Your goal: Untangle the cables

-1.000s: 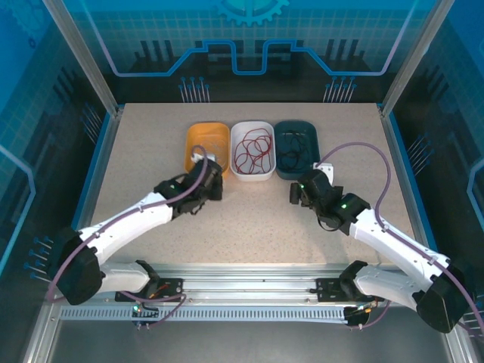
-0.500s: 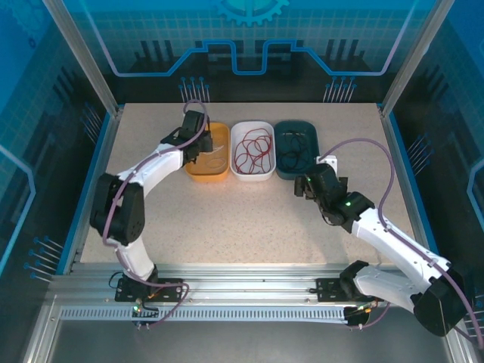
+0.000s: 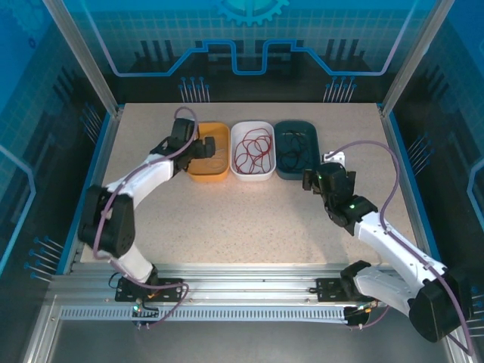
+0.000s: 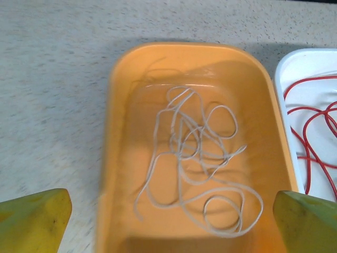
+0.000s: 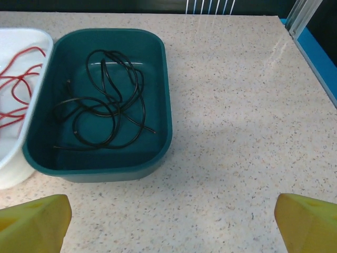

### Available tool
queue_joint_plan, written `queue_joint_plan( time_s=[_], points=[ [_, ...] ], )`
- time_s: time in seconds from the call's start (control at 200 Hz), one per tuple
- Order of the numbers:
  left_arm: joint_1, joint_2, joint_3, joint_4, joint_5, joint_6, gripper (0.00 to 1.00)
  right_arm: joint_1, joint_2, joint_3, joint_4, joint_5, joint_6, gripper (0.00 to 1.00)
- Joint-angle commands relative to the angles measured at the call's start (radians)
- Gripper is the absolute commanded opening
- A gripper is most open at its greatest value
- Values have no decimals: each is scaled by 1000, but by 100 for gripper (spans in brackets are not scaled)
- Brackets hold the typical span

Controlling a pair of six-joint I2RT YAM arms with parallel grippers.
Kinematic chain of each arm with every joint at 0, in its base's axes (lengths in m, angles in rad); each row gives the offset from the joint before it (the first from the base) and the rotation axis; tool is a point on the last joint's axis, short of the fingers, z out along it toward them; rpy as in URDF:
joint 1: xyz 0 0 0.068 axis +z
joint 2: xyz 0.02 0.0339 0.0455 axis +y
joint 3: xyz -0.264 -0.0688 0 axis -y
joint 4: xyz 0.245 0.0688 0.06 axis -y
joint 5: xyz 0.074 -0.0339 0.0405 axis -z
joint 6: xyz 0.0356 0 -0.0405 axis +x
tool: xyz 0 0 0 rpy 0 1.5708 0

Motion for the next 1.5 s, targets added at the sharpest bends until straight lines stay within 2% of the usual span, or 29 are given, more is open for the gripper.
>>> queue_joint_plan(
  time_s=[0.0,0.12,0.23,0.36,0.495,0.64,0.78,0.981,1.051,1.121,1.226,1.271,1.336,1.421,1.491],
  points=[
    [40,-167,-159,146,-87,10,99,-25,-18,-112,300,12,-167,100],
    [100,-339,-390,331,-108,48,99,-53,-44,-262,609,-29,-293,100],
    [157,-440,-574,507,-92,118,99,-131,-41,-295,640,-92,-271,100],
    [214,-473,-732,731,-69,170,99,-199,-1,-346,752,-146,-296,100],
    [249,-407,-782,806,-30,194,99,-259,64,-381,852,-208,-283,100],
    [253,-313,-849,998,19,171,99,-284,146,-397,945,-244,-286,100],
    [255,-243,-829,1050,77,157,99,-299,226,-398,1028,-264,-285,100],
    [255,-11,-816,1277,145,177,99,-337,339,-394,1149,-308,-270,100],
    [257,-39,-784,1167,174,177,99,-355,390,-388,1183,-331,-257,100],
    [257,-27,-763,1151,188,184,99,-379,460,-386,1258,-380,-248,100],
    [258,-33,-722,1059,195,188,99,-399,513,-376,1276,-425,-238,100],
    [257,-28,-724,1074,194,190,99,-403,539,-369,1299,-463,-249,100],
    [257,-30,-723,1067,195,189,99,-421,521,-324,1176,-558,-254,100],
    [257,-30,-725,1073,195,191,99,-423,528,-270,1090,-621,-280,100],
    [256,-30,-723,1069,199,192,99,-424,534,-277,1114,-631,-280,100]
  ],
)
